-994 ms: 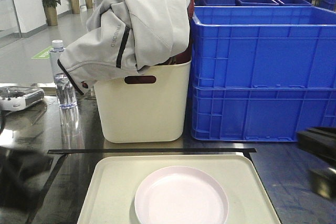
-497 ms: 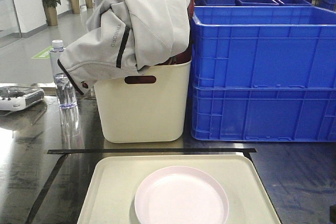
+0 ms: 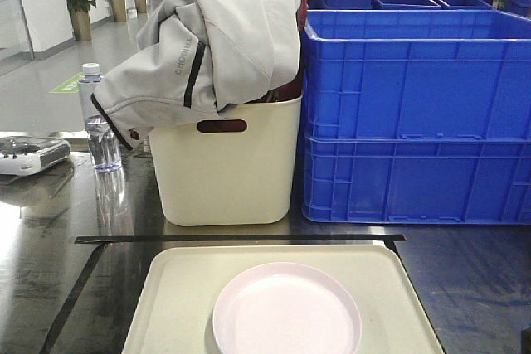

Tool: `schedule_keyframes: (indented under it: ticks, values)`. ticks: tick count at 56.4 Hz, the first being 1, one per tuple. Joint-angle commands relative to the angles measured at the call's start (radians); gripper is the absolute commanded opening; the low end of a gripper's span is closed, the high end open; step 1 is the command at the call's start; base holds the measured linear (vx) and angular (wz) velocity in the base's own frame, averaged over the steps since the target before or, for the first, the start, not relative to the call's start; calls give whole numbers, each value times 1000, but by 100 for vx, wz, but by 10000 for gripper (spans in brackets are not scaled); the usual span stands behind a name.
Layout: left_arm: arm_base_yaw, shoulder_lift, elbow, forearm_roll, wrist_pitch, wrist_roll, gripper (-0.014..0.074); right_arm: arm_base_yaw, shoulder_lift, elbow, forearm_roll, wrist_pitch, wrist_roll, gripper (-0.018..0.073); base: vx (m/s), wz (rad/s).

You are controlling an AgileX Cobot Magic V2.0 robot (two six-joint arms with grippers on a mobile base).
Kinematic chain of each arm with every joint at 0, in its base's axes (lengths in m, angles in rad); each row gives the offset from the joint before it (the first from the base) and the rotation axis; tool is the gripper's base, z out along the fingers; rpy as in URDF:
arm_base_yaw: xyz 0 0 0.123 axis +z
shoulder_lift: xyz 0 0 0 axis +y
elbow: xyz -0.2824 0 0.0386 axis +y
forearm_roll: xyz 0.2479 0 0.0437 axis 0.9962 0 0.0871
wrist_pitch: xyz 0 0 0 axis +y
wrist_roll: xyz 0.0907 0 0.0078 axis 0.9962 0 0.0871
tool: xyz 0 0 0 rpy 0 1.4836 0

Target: Grab plate from conveyor and place on tray

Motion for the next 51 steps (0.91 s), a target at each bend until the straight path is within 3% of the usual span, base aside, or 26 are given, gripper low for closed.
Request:
schedule_keyframes:
  ticks: [1, 8, 13, 20, 26, 30, 51]
  values:
    - [-1, -48, -8, 34, -102, 20, 0, -6, -1, -27, -14, -77, -4, -9, 0, 0]
    - [41, -203, 83, 78, -210, 16, 0, -6, -1, -27, -14, -77, -4, -9, 0, 0]
    - [104, -317, 186, 89, -286, 16, 0, -6, -1, -27, -14, -77, -4, -9, 0, 0]
    - [202, -483, 361, 88, -331, -23, 0, -6, -1, -27, -14, -77, -4, -9, 0, 0]
    - [248, -636, 480, 88, -339, -52, 0, -6, -1, -27, -14, -77, -4, -9, 0, 0]
    - [260, -711, 538, 88, -338, -65, 0, -6, -1, -27, -14, -77, -4, -9, 0, 0]
    - [266, -690, 533, 87, -313, -63, 0, -6, -4, -27, -14, -74, -4, -9, 0, 0]
